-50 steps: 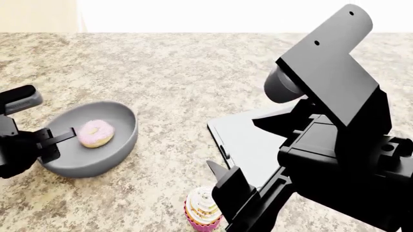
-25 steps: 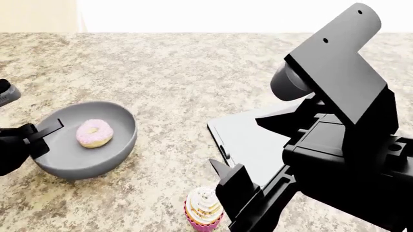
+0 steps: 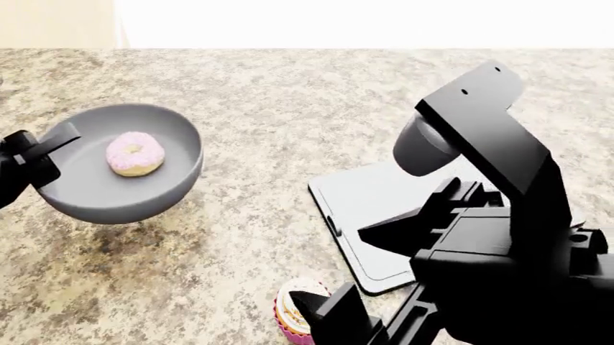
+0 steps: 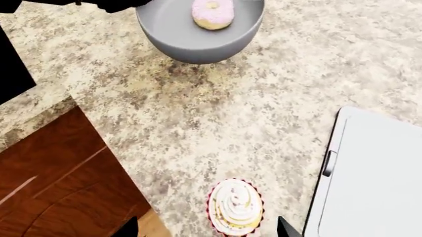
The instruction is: Pick up the bowl with donut and place it on the tray. Pick up the cupcake and place it on the tray.
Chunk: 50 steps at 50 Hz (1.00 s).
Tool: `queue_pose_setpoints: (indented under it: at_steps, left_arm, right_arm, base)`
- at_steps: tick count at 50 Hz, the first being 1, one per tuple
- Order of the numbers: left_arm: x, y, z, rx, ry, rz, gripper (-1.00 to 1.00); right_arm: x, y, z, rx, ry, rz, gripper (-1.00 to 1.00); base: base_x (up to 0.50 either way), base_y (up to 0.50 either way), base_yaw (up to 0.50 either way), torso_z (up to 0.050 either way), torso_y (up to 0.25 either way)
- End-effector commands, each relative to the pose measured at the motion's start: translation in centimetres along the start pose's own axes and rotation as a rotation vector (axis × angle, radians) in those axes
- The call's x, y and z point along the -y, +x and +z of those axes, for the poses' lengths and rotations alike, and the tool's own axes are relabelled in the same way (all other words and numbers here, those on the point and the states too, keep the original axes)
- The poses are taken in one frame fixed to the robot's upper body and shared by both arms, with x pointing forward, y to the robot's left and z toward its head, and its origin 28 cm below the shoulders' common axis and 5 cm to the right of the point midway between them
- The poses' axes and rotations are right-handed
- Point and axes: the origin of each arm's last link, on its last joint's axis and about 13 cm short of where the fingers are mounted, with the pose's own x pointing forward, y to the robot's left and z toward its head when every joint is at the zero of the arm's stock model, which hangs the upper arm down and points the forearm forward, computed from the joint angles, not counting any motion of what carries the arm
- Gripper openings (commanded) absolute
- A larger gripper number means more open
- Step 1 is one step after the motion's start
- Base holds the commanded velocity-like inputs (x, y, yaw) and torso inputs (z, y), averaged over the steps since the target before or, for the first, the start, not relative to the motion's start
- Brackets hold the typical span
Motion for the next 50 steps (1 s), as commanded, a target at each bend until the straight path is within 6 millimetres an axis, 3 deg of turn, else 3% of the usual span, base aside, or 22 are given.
queue_pose_setpoints:
  at_steps: [1,15,29,42,50]
  left_arm:
    - [0.7,-0.9,1.3,0.042,0.001,-0.020,-1.00]
    - [1.0,-1.2,1.0,0.038,0.015,-0.025,-1.00]
    - [1.0,-1.0,1.1,0.040,0.016,-0.033,-1.00]
    - [1.0,-0.9,0.8,0.039,0.018,-0.036,-1.00]
    - [1.0,-0.9,0.9,0.041,0.015,-0.040,-1.00]
  right_arm:
    - [0.4,0.7,-0.4,-0.034,0.066,0.078,1.00]
    - [1.5,2.2,-1.2,-0.078,0.082,0.020,1.00]
    - [2.0,2.6,-0.6,-0.051,0.063,-0.049,1.00]
    - [3.6,5.0,-1.4,-0.113,0.072,-0.148,1.00]
    - [2.6,5.6,-1.9,-0.147,0.037,-0.131,1.00]
  base:
    - [0.00,0.00,0.00,0.000,0.000]
    - [0.00,0.00,0.00,0.000,0.001]
    - [0.00,0.00,0.00,0.000,0.000]
    - [0.00,0.00,0.00,0.000,0.001]
    - [0.00,0.00,0.00,0.000,0.000]
